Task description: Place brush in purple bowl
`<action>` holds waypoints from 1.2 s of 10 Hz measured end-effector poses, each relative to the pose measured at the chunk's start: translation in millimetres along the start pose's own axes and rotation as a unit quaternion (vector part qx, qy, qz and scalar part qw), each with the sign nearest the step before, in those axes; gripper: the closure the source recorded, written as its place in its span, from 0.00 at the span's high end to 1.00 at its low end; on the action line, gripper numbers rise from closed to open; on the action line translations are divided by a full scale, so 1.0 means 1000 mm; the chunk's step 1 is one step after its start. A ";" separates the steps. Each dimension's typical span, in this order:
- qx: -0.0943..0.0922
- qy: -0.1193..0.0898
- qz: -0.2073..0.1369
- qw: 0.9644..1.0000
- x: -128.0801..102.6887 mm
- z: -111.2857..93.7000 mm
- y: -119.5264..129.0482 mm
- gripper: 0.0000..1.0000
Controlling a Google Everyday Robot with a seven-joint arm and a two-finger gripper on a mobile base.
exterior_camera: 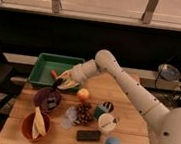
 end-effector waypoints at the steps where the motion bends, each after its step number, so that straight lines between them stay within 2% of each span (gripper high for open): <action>1: 0.000 0.000 -0.001 1.000 0.000 0.000 0.000 0.29; 3: -0.006 -0.003 -0.013 1.000 -0.002 0.001 -0.002 0.29; 6: -0.026 -0.017 -0.036 0.999 -0.012 0.020 -0.013 0.29; 12: -0.034 -0.056 -0.016 0.998 0.005 0.033 -0.007 0.29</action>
